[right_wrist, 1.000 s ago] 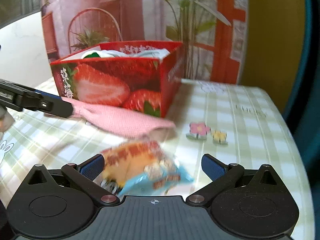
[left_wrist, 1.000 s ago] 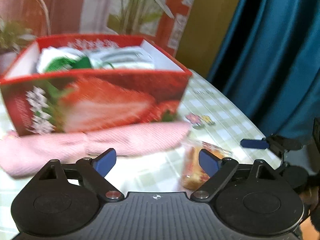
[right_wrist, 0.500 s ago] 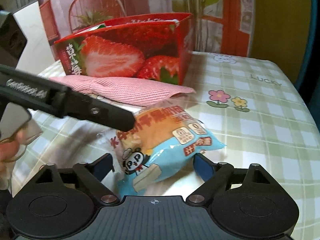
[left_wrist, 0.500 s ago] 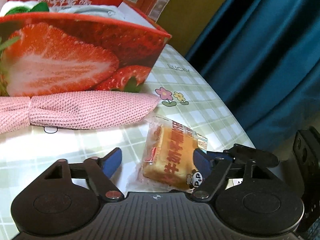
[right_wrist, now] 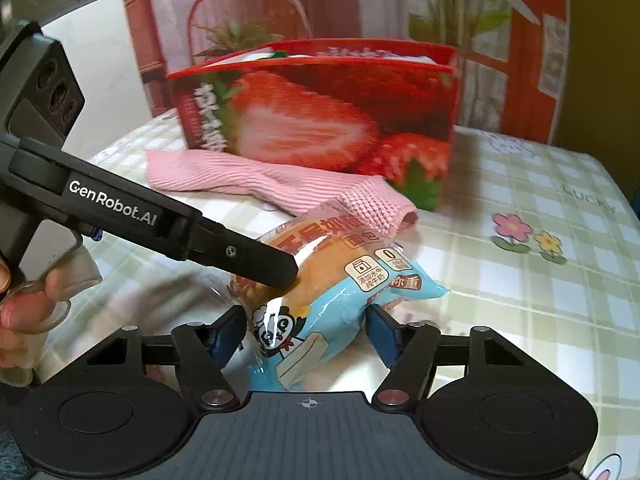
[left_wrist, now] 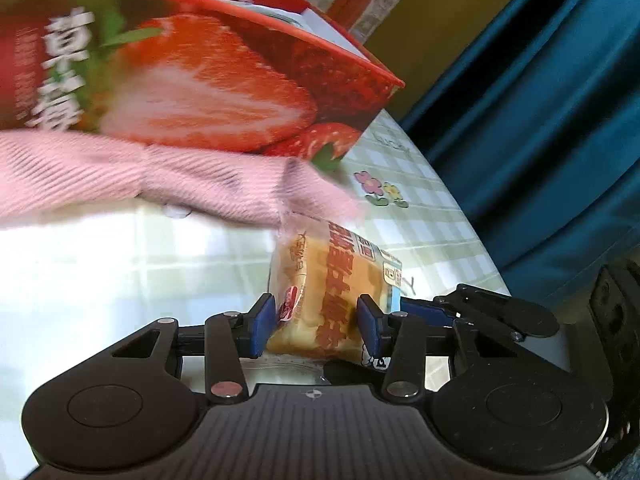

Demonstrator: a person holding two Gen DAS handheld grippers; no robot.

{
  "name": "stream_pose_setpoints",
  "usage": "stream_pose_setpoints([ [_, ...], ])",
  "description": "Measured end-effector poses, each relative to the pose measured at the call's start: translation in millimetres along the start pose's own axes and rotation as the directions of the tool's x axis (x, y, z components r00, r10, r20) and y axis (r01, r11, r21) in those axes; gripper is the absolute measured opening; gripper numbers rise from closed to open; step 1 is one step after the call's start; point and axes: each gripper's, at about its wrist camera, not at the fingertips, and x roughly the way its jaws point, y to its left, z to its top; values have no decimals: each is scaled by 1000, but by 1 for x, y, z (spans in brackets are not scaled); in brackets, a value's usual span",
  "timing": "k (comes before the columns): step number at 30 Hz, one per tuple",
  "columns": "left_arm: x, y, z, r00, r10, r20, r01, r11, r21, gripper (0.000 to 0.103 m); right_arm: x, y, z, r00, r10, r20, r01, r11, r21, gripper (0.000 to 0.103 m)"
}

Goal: Organize soft objects
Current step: 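Close the left gripper on the bread packet while the right gripper also grasps it, then lift the bread packet with both grippers and carry it over the red box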

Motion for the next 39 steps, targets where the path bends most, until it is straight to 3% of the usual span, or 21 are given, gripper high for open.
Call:
stream_pose_setpoints([
  [4, -19, 7, -18, 1000, 7, 26, -6, 999, -32, 47, -4, 30, -8, 1000, -19, 23, 21, 994, -111, 59],
  [11, -35, 9, -22, 999, 13, 50, -11, 999, -37, 47, -11, 48, -11, 998, -6, 67, 19, 982, -190, 57],
  [20, -49, -3, -16, 996, 10, 86, -11, 1000, 15, 45, -20, 44, -7, 993, 9, 118, 14, 980, -196, 57],
  [27, -66, -15, 19, 992, -19, 121, 8, 995, 95, 45, -27, 32, 20, 988, 27, 151, 6, 976, -216, 57],
  [33, -77, -19, 59, 980, 16, 196, -38, 994, 106, 46, -25, 22, 68, 980, 54, 193, 0, 964, -268, 57],
  [36, -77, -17, 85, 977, 23, 214, -45, 994, 101, 48, -22, 13, 96, 972, 71, 222, -16, 971, -239, 57],
  [39, -76, -14, 112, 974, 10, 225, -31, 996, 89, 48, -18, 8, 123, 967, 50, 252, 20, 963, -270, 57],
])
